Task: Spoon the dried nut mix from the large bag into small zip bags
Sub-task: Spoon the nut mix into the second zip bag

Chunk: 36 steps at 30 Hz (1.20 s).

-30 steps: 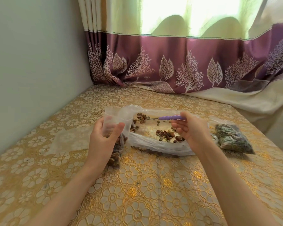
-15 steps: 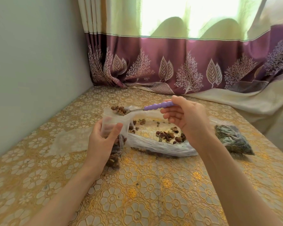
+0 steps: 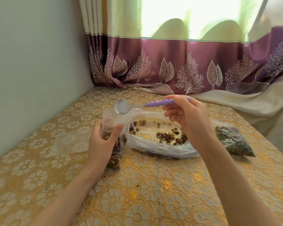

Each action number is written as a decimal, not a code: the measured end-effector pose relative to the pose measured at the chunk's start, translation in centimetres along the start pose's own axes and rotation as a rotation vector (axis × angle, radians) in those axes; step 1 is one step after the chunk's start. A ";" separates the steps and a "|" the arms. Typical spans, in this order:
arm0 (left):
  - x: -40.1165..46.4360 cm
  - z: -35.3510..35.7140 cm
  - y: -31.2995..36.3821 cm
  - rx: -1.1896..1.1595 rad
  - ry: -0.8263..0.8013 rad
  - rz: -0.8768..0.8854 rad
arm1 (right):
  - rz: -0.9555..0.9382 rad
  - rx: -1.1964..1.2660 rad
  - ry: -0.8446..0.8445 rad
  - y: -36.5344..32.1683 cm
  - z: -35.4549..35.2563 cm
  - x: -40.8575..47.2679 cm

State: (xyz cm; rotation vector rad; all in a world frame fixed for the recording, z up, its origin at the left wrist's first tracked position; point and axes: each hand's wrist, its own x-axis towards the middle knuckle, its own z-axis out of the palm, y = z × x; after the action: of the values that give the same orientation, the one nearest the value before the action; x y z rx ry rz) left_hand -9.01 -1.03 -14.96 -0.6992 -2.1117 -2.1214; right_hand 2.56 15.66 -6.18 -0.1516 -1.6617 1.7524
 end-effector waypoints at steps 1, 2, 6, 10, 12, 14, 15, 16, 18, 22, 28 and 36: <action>0.0 0.0 0.0 0.000 0.005 0.004 | 0.011 0.027 0.039 0.0 -0.2 0.1; 0.0 0.0 0.1 -0.005 0.011 0.007 | 0.023 0.043 0.079 0.1 -0.4 0.1; 0.2 -0.4 0.6 -0.025 0.023 0.030 | 0.103 -0.003 0.222 0.7 -1.8 0.5; 0.7 -1.1 1.0 -0.126 0.042 0.001 | 0.173 -0.225 0.239 2.1 -2.2 0.5; 0.8 -1.4 1.1 -0.153 0.056 -0.005 | 0.179 -0.314 0.241 2.7 -1.9 0.4; 0.9 -1.6 1.1 -0.156 0.053 -0.006 | 0.190 -0.357 0.239 3.2 -1.6 0.3; 0.9 -1.6 1.1 -0.155 0.051 -0.007 | 0.194 -0.361 0.232 3.3 -1.5 0.3; 0.8 -1.6 1.0 -0.153 0.052 -0.008 | 0.194 -0.361 0.224 3.5 -1.4 0.3; 0.9 -1.6 1.0 -0.151 0.053 -0.009 | 0.191 -0.352 0.199 3.7 -1.1 0.2; 0.8 -1.6 0.9 -0.166 0.042 -0.016 | 0.238 -0.311 0.110 4.0 -0.3 0.1; 0.8 -1.6 0.9 -0.179 0.015 -0.011 | 0.332 -0.210 -0.004 5.2 0.5 -0.4; 0.8 -1.3 0.6 -0.121 -0.020 -0.010 | 0.463 -0.062 -0.056 5.4 0.4 -0.6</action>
State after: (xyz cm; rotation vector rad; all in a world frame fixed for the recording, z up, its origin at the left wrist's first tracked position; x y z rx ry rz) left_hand -9.81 -2.14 -14.02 -0.7252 -2.0136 -2.2730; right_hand 0.61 15.45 -11.21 -0.5589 -1.8262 2.0525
